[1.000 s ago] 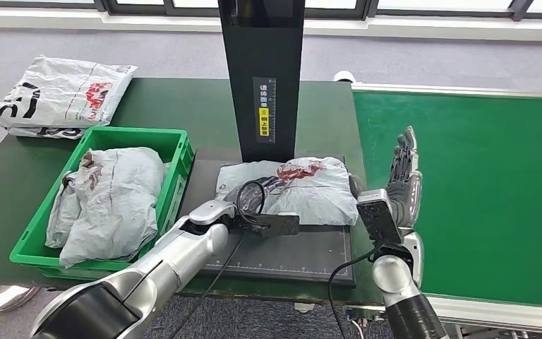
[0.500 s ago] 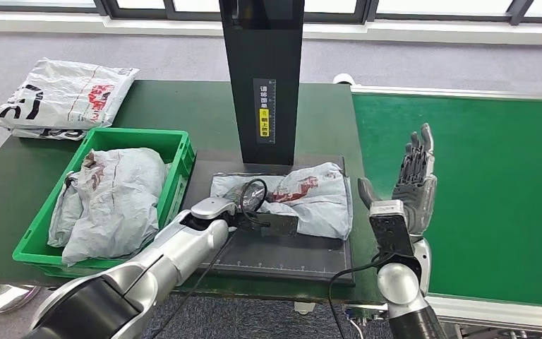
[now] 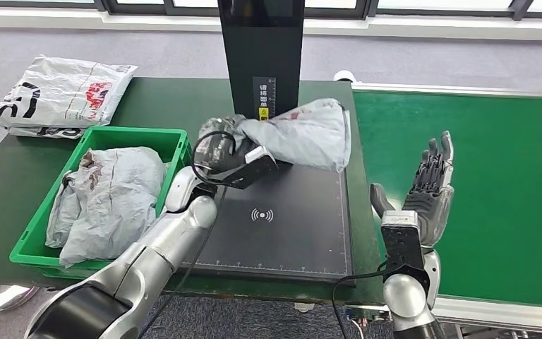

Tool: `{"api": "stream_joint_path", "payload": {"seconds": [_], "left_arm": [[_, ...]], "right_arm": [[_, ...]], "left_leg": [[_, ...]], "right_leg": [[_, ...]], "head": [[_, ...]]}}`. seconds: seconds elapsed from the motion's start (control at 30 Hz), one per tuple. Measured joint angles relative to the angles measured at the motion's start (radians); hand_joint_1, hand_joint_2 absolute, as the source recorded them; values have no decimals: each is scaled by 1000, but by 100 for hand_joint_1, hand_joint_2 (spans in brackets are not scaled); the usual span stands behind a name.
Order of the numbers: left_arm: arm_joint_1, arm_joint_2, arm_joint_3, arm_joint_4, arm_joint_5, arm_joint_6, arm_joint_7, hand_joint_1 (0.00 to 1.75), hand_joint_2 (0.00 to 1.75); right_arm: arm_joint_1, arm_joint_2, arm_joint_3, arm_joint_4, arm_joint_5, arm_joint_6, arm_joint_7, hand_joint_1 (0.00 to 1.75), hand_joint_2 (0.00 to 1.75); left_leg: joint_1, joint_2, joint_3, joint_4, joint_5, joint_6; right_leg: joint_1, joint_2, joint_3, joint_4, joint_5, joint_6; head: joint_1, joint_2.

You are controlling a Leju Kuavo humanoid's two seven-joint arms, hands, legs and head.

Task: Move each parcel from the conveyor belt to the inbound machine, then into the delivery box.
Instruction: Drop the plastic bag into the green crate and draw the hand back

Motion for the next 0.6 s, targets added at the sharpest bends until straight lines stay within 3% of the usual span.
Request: {"api": "stream_joint_path", "payload": {"seconds": [0.07,0.23,0.37,0.43,0.5,0.53,0.6], "left_arm": [[21,5,51,-98,-80,56,11,175,175],[71,7,147,-264,-157,69,-20,175,175],[122,-18,300,-415,-326,71,-89,175,175],[148,-20,368,-479,-438,72,-49,175,175],[175,11,398,-514,-560,70,113,175,175],[186,42,390,-517,-600,61,253,175,175],[201,131,315,-495,-624,11,610,175,175]], "right_arm": [[6,0,-1,-1,2,-7,0,0,175],[12,0,-3,-1,2,-15,0,0,175],[25,0,-3,0,-14,-34,-17,0,175],[36,0,-3,1,-28,-46,-32,0,175],[46,-1,-3,3,-36,-52,-42,0,175],[51,-2,-3,3,-39,-53,-45,0,175],[64,-3,-3,3,-39,-54,-48,0,175]], "left_leg": [[0,0,-1,0,0,0],[0,0,-1,0,0,0],[0,1,-2,0,0,0],[0,2,-2,0,-1,-1],[0,2,-2,-1,-1,-1],[0,2,-1,-1,-1,-1],[0,4,-1,-1,-1,-2]], "right_leg": [[0,0,-1,0,0,0],[0,0,-1,0,0,0],[0,1,-2,0,0,0],[0,2,-2,0,0,0],[0,2,-3,0,0,0],[1,2,-3,0,-1,-1],[2,3,-5,0,0,-2]], "head": [[0,0],[0,0],[0,0],[0,0],[0,0],[0,0],[0,0]]}}
